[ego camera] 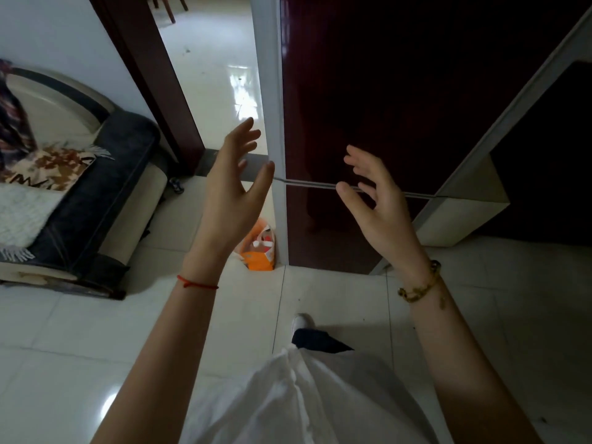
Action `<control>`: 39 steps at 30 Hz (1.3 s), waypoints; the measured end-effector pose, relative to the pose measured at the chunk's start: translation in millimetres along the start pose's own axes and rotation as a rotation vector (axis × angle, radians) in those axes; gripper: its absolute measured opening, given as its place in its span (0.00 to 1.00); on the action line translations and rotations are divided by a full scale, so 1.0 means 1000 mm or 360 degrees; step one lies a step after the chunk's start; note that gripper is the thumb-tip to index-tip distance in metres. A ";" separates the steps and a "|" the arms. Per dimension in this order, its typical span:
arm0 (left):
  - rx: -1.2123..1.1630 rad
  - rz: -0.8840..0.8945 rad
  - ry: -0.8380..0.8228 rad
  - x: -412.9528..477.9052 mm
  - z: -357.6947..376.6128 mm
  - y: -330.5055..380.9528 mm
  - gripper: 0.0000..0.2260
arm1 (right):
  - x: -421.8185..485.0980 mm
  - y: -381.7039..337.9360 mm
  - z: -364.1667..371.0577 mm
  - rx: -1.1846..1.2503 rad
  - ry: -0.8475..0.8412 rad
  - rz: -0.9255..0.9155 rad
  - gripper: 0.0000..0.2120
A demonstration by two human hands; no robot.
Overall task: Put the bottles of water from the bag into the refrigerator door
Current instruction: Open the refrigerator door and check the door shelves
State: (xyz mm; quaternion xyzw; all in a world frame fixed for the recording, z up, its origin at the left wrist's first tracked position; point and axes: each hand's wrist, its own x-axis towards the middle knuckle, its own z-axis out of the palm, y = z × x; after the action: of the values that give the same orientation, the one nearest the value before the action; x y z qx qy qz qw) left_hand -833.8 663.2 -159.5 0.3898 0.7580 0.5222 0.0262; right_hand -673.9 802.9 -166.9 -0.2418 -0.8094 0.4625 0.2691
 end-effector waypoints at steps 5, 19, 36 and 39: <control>-0.0078 -0.0122 -0.0003 0.067 0.021 -0.019 0.28 | 0.059 0.005 0.007 -0.0037 -0.0010 -0.0034 0.26; -0.0148 -0.0326 -0.0090 0.224 0.047 -0.086 0.39 | 0.146 0.007 0.048 -0.0201 0.0137 0.0015 0.27; -0.0325 -0.0133 -0.0479 0.255 0.024 -0.091 0.25 | 0.159 -0.028 0.142 -0.0237 0.0810 0.0310 0.27; -0.0380 -0.0115 -0.0527 0.224 0.016 -0.090 0.25 | 0.150 -0.033 0.150 -0.0270 0.0922 0.0368 0.27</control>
State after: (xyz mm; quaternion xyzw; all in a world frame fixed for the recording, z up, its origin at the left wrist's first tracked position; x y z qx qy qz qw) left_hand -1032.9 800.9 -157.8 0.4368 0.6896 0.5360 0.2152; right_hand -888.4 790.7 -170.1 -0.4755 -0.7020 0.3328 0.4128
